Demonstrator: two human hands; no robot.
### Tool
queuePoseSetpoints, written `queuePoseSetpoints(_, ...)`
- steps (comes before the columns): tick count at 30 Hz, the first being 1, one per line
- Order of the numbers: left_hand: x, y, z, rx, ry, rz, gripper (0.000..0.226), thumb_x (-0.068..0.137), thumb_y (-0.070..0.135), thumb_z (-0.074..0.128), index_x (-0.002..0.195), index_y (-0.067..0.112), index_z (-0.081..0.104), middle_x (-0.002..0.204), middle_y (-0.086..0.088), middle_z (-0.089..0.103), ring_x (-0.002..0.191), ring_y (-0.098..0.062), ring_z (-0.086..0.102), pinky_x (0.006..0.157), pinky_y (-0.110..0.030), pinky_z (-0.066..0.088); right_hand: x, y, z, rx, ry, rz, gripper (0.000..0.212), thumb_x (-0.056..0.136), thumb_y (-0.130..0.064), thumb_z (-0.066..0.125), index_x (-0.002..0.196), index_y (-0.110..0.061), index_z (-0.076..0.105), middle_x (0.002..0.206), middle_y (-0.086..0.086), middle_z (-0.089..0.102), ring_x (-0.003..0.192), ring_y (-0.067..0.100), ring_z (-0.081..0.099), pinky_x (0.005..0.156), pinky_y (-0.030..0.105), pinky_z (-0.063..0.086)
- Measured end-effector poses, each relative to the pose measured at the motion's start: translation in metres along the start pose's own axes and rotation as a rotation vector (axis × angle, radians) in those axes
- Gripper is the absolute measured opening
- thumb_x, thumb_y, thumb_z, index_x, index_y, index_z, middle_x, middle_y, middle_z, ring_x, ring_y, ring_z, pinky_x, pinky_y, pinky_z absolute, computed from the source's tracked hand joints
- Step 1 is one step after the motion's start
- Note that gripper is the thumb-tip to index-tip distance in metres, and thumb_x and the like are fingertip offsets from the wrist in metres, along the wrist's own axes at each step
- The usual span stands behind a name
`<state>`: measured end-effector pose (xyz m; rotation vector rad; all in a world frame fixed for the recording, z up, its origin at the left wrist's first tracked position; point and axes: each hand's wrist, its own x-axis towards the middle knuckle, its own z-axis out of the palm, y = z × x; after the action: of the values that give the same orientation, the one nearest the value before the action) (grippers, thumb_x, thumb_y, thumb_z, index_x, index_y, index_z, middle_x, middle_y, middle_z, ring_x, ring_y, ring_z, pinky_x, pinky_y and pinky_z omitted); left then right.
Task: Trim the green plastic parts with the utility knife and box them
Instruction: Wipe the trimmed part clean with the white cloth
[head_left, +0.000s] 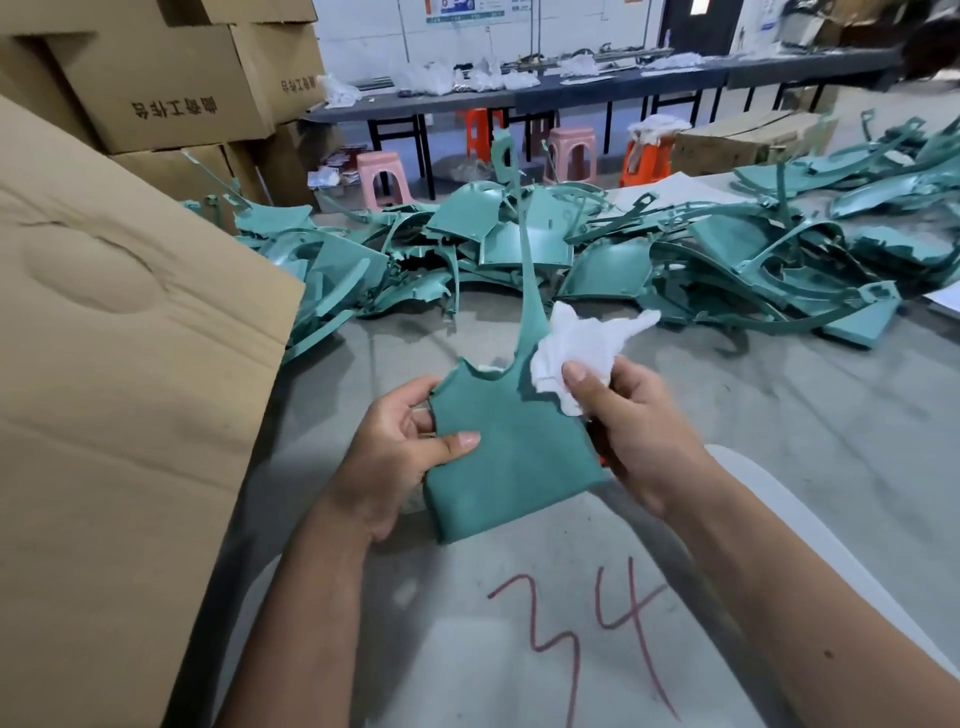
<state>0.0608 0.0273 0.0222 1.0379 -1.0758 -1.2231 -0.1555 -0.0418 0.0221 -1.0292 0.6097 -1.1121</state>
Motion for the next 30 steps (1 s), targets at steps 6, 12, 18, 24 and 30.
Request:
queuePoseSetpoints(6,-0.001,-0.001,0.004,-0.082,0.011,0.019,0.034,0.082,-0.002,0.069,0.112,0.013,0.075,0.115,-0.022,0.073,0.102,-0.039,0.073,0.082,-0.042,0.060,0.001,-0.003,-0.011,-0.134,-0.069,-0.127,0.010,0.082,-0.016,0.081,0.089,-0.011,0.075,0.075,0.001,0.076,0.057,0.008,0.069,0.047,0.018,0.051)
queuePoseSetpoints(12,-0.001,0.007,0.001,-0.268,0.129,0.048,0.039,0.079,0.001,0.066,0.115,0.015,0.073,0.119,-0.019,0.073,0.106,-0.032,0.072,0.089,-0.042,0.060,0.006,-0.012,-0.022,0.052,-0.045,-0.174,0.014,0.083,-0.014,0.073,0.093,-0.020,0.080,0.090,-0.003,0.078,0.078,0.010,0.074,0.064,0.022,0.057)
queuePoseSetpoints(18,-0.001,0.008,0.000,-0.153,0.163,0.066,0.042,0.077,-0.005,0.069,0.117,0.007,0.066,0.111,-0.019,0.075,0.098,-0.029,0.075,0.078,-0.036,0.061,0.005,-0.003,-0.013,0.118,-0.062,-0.078,0.033,0.095,-0.019,0.065,0.124,-0.004,0.068,0.122,0.014,0.074,0.111,0.030,0.072,0.087,0.036,0.060)
queuePoseSetpoints(24,-0.002,0.006,0.002,-0.152,0.086,0.041,0.035,0.079,-0.001,0.067,0.105,0.020,0.078,0.112,-0.019,0.075,0.098,-0.031,0.075,0.077,-0.035,0.061,0.002,0.000,-0.004,0.073,-0.065,-0.069,0.020,0.082,-0.021,0.079,0.101,-0.013,0.078,0.101,0.010,0.079,0.080,0.019,0.076,0.066,0.029,0.061)
queuePoseSetpoints(30,-0.001,0.006,-0.006,-0.214,0.180,0.045,0.036,0.079,0.001,0.067,0.113,0.014,0.073,0.116,-0.016,0.074,0.104,-0.030,0.073,0.082,-0.038,0.061,0.018,-0.012,-0.033,-0.401,0.435,-0.317,0.014,0.098,-0.011,0.070,0.110,-0.004,0.066,0.085,-0.007,0.071,0.069,0.002,0.066,0.061,0.018,0.051)
